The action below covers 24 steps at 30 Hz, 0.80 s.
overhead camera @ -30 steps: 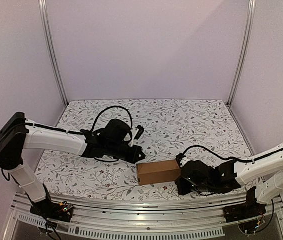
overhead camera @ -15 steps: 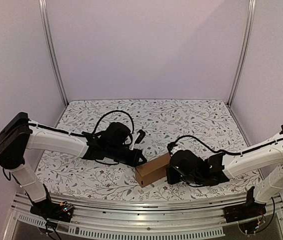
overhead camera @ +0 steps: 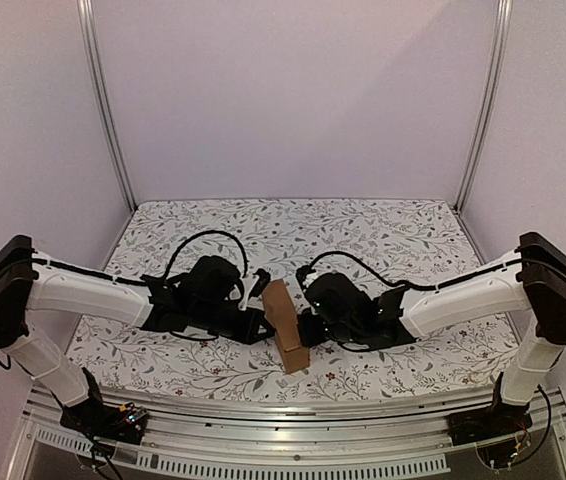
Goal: Fold the paper box
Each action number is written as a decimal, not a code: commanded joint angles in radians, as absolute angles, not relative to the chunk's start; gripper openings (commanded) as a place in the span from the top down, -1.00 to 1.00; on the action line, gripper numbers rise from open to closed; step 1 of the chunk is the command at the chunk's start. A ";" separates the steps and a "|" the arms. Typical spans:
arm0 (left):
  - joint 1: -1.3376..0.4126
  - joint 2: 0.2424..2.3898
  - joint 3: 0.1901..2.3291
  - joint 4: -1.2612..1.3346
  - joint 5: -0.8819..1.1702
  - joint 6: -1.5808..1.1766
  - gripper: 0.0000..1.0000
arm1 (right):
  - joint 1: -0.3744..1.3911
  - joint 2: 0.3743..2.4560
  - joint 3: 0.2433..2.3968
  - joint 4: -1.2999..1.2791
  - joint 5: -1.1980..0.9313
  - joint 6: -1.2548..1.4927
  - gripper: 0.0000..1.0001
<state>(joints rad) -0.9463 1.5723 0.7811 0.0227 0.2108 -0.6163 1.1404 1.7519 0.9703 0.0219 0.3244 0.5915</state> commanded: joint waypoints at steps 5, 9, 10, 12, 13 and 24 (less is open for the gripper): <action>-0.937 1.490 0.737 -0.041 0.117 -0.620 1.00 | 1.114 1.781 0.992 0.033 0.271 0.539 1.00; -0.936 1.478 0.753 -0.093 0.066 -0.612 1.00 | 1.090 1.738 0.953 0.022 0.274 0.529 1.00; -0.936 1.479 0.758 -0.101 0.058 -0.609 1.00 | 1.081 1.721 0.945 0.018 0.266 0.526 1.00; -0.933 1.485 0.767 -0.112 0.041 -0.605 1.00 | 1.062 1.701 0.925 0.015 0.234 0.517 1.00; -0.933 1.488 0.772 -0.118 0.036 -0.602 1.00 | 1.052 1.689 0.914 0.016 0.218 0.515 1.00; -0.930 1.538 0.829 -0.123 0.037 -0.587 1.00 | 0.958 1.772 0.893 0.091 -0.065 0.564 1.00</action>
<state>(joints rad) -0.9459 1.5101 0.7887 -0.0963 0.0448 -0.6094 0.9810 1.7100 0.9035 0.0357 0.0723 0.5289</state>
